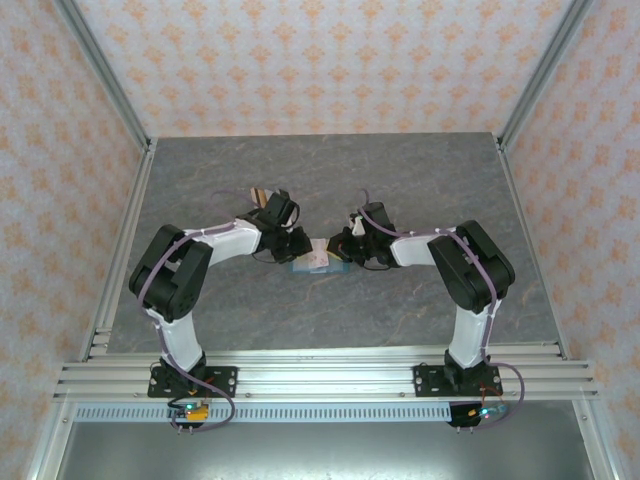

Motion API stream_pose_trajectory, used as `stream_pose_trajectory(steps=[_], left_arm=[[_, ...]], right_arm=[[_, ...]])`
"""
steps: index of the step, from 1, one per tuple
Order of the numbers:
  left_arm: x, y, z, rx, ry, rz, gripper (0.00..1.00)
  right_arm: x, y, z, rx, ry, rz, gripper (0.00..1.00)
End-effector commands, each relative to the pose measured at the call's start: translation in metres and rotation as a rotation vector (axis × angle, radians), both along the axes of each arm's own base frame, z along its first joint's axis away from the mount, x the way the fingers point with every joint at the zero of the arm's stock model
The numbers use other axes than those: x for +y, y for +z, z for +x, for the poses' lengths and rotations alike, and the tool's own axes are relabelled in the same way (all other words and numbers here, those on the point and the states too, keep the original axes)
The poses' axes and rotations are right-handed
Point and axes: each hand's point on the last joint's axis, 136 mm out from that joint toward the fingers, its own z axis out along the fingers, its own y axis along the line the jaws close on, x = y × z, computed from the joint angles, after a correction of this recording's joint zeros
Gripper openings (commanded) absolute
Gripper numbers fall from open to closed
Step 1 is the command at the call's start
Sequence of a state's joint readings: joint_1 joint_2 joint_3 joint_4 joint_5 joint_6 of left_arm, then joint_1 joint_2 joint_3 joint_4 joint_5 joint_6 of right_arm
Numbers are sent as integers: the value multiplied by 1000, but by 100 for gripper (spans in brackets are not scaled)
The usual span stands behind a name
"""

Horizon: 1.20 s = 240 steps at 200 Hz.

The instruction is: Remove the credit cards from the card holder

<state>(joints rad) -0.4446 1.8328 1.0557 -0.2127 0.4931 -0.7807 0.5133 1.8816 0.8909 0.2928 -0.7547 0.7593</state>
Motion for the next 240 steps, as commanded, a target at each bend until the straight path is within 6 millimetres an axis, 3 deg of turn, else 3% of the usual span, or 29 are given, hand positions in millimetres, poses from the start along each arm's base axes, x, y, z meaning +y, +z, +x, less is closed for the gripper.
stream_pose_trajectory(steps=[1,43,92,136,194,240], left_arm=[[0,-3,1,15,-14,28,16],[7,-19,-7,52,1,62,16],[12,-23,-11,66,3,87,16],[15,-19,-10,61,15,100,19],[10,7,-5,2,3,64,35],[5,55,2,-105,30,-28,48]], right_arm=[[0,-2,0,13,11,14,14],[3,-4,-3,35,31,24,20],[7,-8,-4,58,53,32,22],[-3,-4,-4,30,36,-31,8],[-32,14,-17,-59,33,-173,5],[-42,62,-16,-190,15,-153,4]])
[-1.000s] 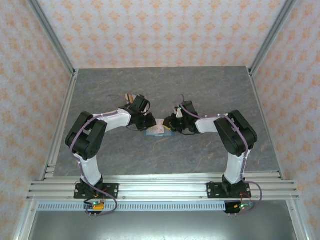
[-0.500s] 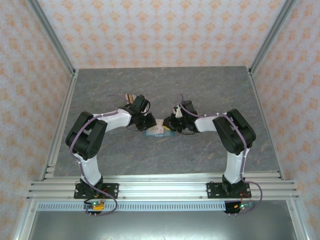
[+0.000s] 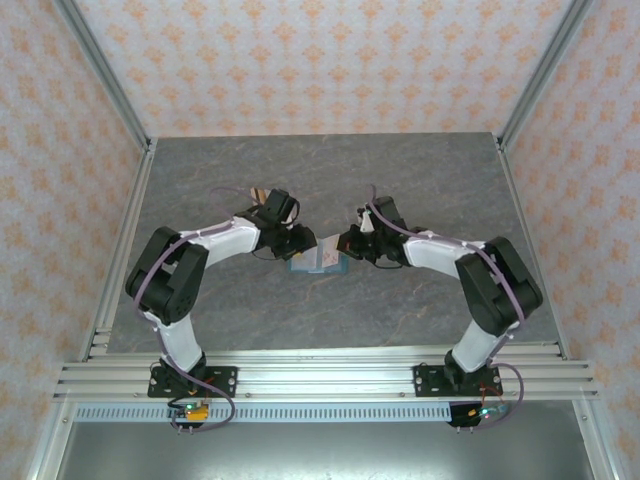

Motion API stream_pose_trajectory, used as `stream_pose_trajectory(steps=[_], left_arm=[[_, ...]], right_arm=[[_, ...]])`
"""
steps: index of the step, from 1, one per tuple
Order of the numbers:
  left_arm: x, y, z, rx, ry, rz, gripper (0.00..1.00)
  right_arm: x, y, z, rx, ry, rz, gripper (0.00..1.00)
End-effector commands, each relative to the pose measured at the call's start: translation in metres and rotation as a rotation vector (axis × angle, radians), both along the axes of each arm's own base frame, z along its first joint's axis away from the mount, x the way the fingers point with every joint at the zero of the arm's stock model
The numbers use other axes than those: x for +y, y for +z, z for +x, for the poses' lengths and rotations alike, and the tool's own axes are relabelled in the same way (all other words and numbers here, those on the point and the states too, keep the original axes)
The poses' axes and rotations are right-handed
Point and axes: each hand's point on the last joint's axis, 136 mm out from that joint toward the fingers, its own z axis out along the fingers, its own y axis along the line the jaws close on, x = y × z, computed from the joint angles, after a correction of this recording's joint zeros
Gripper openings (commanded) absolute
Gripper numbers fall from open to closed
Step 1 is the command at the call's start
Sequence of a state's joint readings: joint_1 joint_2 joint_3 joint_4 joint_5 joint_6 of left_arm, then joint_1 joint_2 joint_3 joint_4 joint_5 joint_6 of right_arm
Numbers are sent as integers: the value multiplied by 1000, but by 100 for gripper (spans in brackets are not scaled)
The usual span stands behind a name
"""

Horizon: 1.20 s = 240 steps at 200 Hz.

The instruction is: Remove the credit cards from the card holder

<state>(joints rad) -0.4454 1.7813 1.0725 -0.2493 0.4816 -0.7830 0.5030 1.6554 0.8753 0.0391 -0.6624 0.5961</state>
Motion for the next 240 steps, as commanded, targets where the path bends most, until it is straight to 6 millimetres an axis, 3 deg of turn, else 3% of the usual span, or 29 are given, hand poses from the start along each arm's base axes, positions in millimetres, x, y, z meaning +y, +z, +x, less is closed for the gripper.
stream_pose_trajectory(steps=[1,25,60,88,116,144,169,240], left_arm=[[5,35,0,-77,25,-25,49],[11,65,3,-134,49,-86,58],[16,116,9,-264,96,-254,63],[15,150,11,-345,98,-396,66],[3,169,9,-374,54,-508,66],[-5,185,10,-401,23,-587,64],[-12,196,10,-409,-8,-639,52],[-22,205,10,-410,-49,-683,32]], right_arm=[[-13,22,-1,-82,-10,-24,4],[-10,59,5,-163,-10,65,3],[-1,118,17,-240,2,287,3],[8,147,23,-250,24,411,3],[14,172,28,-253,36,524,3],[19,184,32,-244,39,596,3],[21,186,34,-224,41,637,3],[23,183,35,-194,44,669,3]])
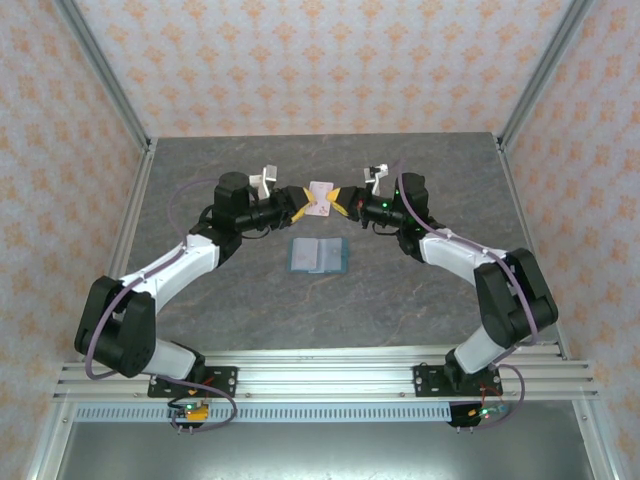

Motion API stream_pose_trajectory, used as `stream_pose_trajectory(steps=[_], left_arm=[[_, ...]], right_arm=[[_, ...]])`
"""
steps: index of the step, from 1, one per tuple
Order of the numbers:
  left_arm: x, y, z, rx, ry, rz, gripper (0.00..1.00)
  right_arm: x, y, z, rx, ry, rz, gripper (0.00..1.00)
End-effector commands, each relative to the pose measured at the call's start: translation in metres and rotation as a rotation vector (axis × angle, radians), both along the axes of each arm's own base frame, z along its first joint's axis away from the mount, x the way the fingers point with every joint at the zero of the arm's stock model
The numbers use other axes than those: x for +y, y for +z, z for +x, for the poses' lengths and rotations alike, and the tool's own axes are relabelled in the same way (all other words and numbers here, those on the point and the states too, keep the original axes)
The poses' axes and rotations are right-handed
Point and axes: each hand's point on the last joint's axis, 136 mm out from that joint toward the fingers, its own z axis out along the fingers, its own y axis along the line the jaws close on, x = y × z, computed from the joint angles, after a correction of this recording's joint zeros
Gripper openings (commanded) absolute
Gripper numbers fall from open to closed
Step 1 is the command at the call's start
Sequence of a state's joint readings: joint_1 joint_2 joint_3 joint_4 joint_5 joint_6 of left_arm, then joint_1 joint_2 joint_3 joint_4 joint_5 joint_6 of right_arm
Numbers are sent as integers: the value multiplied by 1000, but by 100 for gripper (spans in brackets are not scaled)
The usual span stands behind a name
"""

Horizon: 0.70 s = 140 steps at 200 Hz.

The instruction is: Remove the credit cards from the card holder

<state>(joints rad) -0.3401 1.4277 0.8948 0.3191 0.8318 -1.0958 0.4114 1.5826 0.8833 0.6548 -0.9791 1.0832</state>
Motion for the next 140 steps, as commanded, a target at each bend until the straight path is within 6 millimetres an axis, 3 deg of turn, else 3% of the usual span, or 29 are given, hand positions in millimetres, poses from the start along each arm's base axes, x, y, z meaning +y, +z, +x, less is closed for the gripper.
stream_pose_trajectory(steps=[1,40,67,94,140], left_arm=[[-9,16,1,-51,-43,-43,31],[-8,15,4,-54,-27,-34,10],[6,-5,4,-23,31,85,0],[39,-28,3,39,146,304,0],[107,-34,4,112,346,704,0]], right_arm=[[2,22,2,-67,21,50,3],[2,12,4,-43,18,35,7],[-13,-18,6,-29,-70,-156,35],[-47,-52,2,0,-169,-456,63],[-98,-79,-7,-9,-291,-763,84]])
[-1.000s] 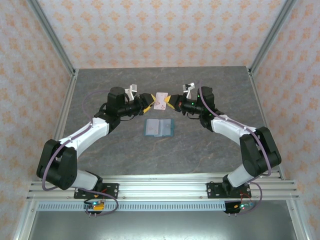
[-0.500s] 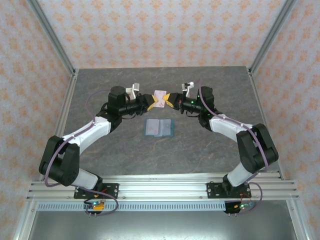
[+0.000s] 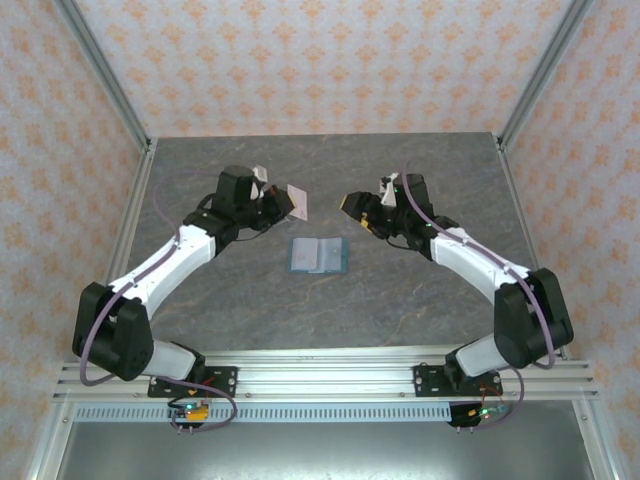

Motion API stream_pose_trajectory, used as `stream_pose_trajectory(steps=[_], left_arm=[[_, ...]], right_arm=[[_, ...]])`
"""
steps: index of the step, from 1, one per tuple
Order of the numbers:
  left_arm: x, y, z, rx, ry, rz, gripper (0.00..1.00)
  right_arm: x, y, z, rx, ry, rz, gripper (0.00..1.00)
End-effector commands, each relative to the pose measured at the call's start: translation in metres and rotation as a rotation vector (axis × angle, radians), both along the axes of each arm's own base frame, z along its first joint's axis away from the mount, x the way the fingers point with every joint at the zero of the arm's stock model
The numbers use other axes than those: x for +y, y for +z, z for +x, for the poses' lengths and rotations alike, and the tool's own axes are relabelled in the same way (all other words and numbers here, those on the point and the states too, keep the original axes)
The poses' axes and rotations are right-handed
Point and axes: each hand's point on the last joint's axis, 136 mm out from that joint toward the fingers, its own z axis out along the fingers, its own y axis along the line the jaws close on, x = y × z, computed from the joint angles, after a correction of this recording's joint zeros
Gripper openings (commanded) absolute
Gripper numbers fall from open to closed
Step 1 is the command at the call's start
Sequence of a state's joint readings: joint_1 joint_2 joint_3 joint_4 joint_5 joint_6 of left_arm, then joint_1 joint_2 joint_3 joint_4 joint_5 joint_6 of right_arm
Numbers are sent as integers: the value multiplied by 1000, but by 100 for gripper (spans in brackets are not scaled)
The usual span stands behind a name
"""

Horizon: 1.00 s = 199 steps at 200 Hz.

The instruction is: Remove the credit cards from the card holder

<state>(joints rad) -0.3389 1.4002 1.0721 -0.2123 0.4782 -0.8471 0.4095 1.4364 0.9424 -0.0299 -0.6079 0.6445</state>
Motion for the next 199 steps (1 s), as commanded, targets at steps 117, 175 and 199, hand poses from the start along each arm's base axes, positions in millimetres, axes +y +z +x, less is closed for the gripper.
stream_pose_trajectory(steps=[117,175,199], left_arm=[[73,-53,65,-6,152,449,0],[64,-77,81,26,131,413,0],[66,-80,85,29,149,421,0]], right_arm=[[-50,-13,-15,-79,-90,-270,98],[-48,-22,-15,-47,-88,-260,97],[-47,-25,-15,-32,-84,-258,97]])
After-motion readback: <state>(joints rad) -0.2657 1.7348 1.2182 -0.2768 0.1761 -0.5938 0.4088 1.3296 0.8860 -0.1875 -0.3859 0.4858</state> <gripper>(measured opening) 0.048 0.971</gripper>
